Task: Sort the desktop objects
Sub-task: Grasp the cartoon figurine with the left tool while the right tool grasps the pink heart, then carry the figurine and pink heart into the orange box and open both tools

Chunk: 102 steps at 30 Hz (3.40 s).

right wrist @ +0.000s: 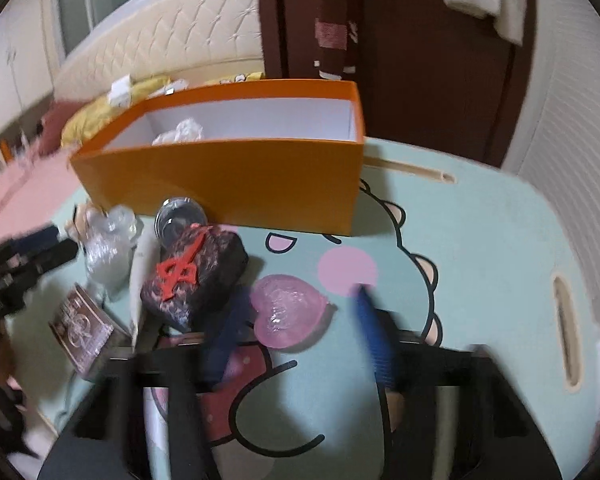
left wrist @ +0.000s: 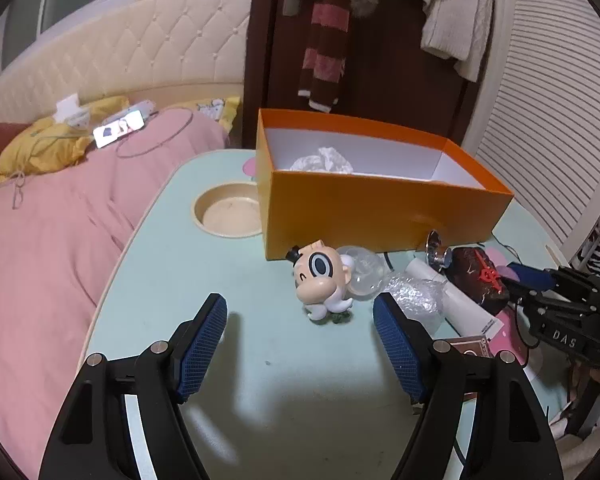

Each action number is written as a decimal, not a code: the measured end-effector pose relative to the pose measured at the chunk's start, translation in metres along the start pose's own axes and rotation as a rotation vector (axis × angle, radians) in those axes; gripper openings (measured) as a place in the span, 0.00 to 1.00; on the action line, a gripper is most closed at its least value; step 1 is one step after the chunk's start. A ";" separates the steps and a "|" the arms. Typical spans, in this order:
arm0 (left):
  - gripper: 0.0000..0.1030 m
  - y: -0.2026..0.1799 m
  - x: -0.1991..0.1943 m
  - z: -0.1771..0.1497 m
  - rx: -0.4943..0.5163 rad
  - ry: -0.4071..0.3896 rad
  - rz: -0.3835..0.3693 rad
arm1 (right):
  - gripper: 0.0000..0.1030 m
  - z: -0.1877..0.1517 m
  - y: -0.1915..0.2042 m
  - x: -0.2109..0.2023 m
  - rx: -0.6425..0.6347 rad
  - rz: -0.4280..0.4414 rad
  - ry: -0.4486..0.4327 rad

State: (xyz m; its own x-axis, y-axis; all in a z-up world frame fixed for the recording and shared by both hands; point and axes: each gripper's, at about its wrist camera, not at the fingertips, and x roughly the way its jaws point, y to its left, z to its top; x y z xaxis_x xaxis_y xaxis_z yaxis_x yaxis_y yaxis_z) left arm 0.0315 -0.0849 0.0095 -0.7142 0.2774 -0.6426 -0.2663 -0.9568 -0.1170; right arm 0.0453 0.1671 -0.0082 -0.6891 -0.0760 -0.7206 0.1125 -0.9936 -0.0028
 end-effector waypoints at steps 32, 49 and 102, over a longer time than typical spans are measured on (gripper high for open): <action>0.32 -0.006 0.007 0.009 -0.051 -0.013 -0.028 | 0.39 -0.002 -0.011 -0.006 0.082 0.110 -0.020; 0.32 -0.007 -0.024 0.010 -0.049 -0.157 -0.042 | 0.39 -0.001 -0.012 -0.017 0.091 0.116 -0.077; 0.33 -0.050 0.071 0.099 0.036 -0.065 -0.062 | 0.39 0.098 -0.001 0.040 0.054 0.106 -0.119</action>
State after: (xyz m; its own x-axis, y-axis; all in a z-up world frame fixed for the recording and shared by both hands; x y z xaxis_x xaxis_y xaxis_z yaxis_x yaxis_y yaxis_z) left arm -0.0698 -0.0088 0.0444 -0.7359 0.3417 -0.5845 -0.3332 -0.9343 -0.1267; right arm -0.0526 0.1564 0.0311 -0.7559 -0.1868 -0.6275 0.1527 -0.9823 0.1085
